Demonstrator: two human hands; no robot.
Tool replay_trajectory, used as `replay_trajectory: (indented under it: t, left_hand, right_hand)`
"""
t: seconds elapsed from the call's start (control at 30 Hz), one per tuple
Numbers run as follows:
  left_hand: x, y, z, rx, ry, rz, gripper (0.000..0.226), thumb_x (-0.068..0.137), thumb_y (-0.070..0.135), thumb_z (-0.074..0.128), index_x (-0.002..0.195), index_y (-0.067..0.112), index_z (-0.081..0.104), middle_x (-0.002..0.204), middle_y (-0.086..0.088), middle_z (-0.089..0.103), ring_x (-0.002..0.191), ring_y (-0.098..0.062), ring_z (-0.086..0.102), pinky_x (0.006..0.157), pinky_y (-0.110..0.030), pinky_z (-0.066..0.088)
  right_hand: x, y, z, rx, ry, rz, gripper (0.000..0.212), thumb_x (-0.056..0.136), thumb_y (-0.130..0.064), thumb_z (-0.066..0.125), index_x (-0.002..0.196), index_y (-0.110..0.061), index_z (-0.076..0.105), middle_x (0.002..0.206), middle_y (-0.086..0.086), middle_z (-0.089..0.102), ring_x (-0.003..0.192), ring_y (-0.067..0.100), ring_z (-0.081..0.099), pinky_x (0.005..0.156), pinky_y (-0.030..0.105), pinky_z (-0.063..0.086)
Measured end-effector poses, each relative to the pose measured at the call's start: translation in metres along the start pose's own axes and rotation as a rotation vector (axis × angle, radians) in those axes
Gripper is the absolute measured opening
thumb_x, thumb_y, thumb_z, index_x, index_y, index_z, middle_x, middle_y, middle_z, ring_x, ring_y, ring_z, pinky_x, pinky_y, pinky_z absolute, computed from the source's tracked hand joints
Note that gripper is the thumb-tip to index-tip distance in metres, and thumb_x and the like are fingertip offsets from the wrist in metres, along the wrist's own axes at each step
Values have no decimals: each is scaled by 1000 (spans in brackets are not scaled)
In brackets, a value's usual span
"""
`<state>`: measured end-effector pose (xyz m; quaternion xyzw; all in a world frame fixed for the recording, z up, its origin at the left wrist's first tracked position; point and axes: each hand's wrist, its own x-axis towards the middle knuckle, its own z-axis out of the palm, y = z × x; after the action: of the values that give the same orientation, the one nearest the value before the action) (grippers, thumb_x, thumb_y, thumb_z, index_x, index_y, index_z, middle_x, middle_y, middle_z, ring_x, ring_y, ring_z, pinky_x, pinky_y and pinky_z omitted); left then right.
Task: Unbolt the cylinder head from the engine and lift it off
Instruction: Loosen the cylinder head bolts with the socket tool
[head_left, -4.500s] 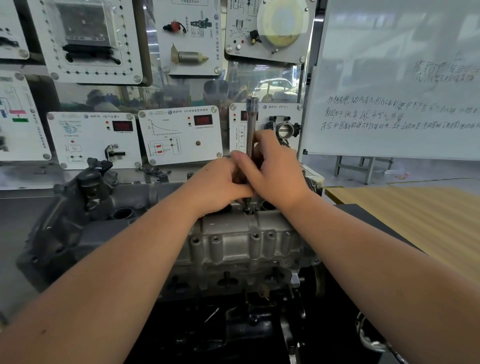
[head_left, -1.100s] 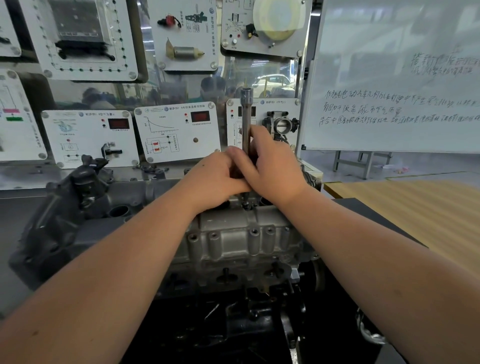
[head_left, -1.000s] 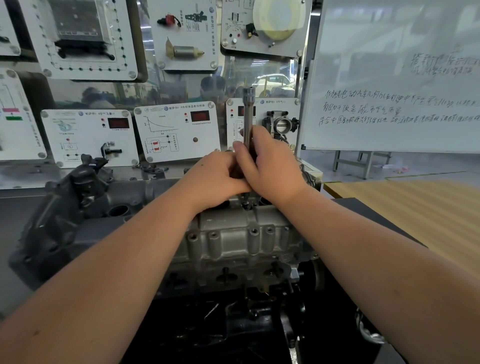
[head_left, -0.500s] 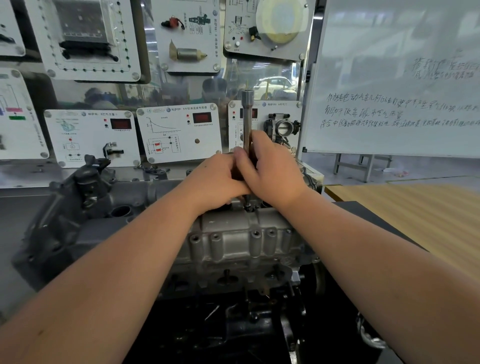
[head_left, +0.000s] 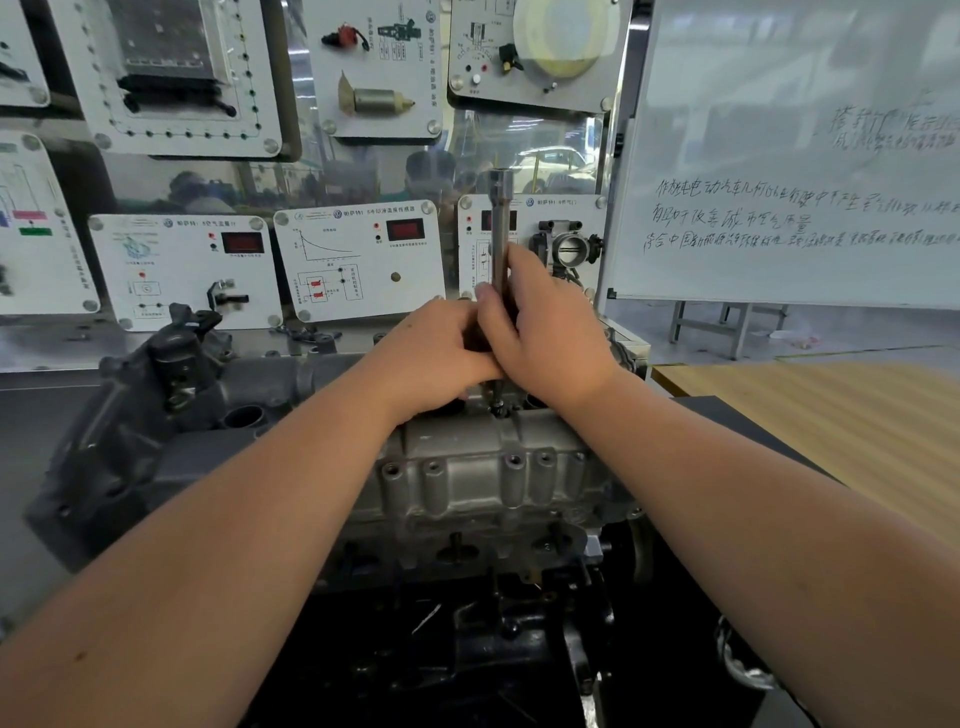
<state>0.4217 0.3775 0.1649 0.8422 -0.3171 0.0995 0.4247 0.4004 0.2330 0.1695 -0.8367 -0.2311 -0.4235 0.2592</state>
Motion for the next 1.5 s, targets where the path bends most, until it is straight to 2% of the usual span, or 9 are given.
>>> replay_trajectory:
  t: [0.13,0.3,0.43,0.6,0.8,1.03,1.23,1.43,1.5]
  left_hand:
    - [0,-1,0,-32,-20,12,17,72,34,71,85,44,69,82,10,76,71,-17,74,64,-30,62]
    - [-1,0,-1,-9,-26,-18,18,81,24,76,81,39,68,71,17,73,61,-3,70,52,-14,51]
    - [-2,5,0,-16,-17,-15,22,70,37,69,79,57,65,74,19,73,61,-8,71,50,-15,51]
    - [-2,5,0,-8,-33,-7,23,73,33,69,81,55,67,74,15,74,59,-8,71,51,-20,52]
    - [-2,3,-1,-2,-17,-17,21,85,20,75,76,37,68,65,18,71,50,2,64,44,-10,44]
    - [-1,2,0,-15,-65,-28,19,71,37,67,87,45,71,79,8,77,67,-15,74,68,-33,60]
    - [-2,4,-2,35,-10,-15,26,84,25,76,69,46,70,65,20,70,54,-5,68,46,-10,44]
    - [-1,1,0,-20,-16,-9,14,81,18,73,83,32,75,81,3,77,77,-26,73,72,-36,61]
    - [-2,1,0,-6,-22,7,22,85,13,72,80,35,75,79,4,76,72,-24,73,67,-26,59]
  right_hand:
    - [-2,2,-1,17,22,2,22,102,-19,52,110,2,53,69,12,58,62,34,57,60,51,49]
    - [-1,-1,-2,-9,0,28,52,100,-32,60,144,-7,45,74,2,60,69,26,62,63,37,49]
    - [0,0,-2,16,5,10,36,102,-22,54,131,-1,50,75,8,64,66,32,61,63,47,50]
    - [-2,-1,-2,36,23,-3,25,100,-17,55,116,2,55,70,15,62,59,30,55,59,48,48]
    - [-3,-1,-2,34,54,19,51,97,-30,66,139,-5,49,78,6,66,70,22,61,64,32,46]
    - [-3,0,-2,2,82,-18,20,99,-17,55,101,3,57,68,12,59,62,35,56,59,48,48]
    - [-4,-5,-4,1,73,-13,48,98,-33,65,133,-4,52,76,3,63,71,30,64,63,37,49]
    - [-4,0,-3,22,58,12,25,102,-22,52,110,1,53,82,16,65,72,37,61,65,51,50]
    - [-4,0,-4,26,56,21,24,102,-21,52,110,2,53,83,17,65,73,37,60,65,52,50]
